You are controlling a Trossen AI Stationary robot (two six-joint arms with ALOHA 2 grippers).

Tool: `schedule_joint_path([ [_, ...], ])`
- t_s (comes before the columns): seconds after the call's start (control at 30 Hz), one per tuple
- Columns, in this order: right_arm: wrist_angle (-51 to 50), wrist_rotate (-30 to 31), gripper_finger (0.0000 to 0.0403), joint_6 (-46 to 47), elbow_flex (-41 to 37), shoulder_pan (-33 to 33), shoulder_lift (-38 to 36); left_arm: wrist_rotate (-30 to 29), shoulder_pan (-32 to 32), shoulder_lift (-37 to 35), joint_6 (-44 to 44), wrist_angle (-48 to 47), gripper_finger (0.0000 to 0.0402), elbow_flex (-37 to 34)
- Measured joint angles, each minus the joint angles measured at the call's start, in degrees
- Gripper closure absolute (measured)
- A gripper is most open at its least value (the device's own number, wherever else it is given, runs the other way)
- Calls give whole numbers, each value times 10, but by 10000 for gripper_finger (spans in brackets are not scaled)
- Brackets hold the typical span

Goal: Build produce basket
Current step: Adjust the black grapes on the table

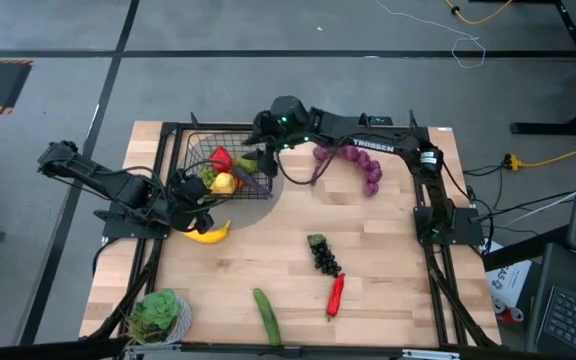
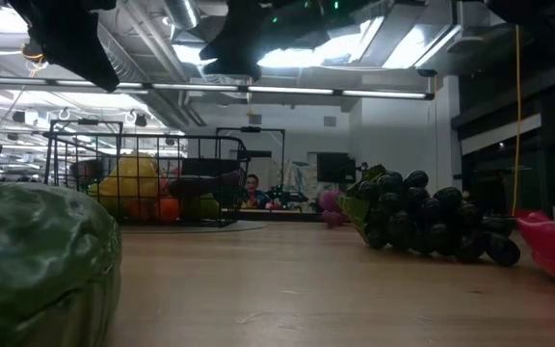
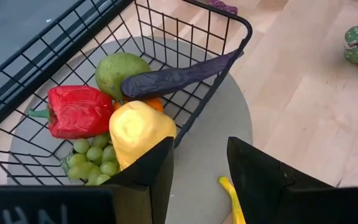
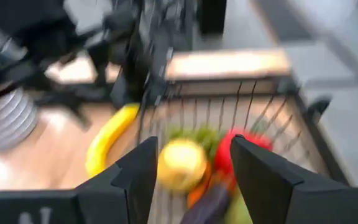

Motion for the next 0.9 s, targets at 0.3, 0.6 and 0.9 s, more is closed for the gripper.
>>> schedule_joint_path([
  [0.3, -441, 158, 201, -12, 177, 0, -1, 1, 0, 0, 2, -3, 258, 0],
  [0.6, -662, 215, 201, -7, 195, -3, -18, 1, 0, 0, 2, -2, 257, 0],
  [0.9, -672, 214, 201, 30, 190, 2, -19, 1, 0, 0, 2, -2, 257, 0],
])
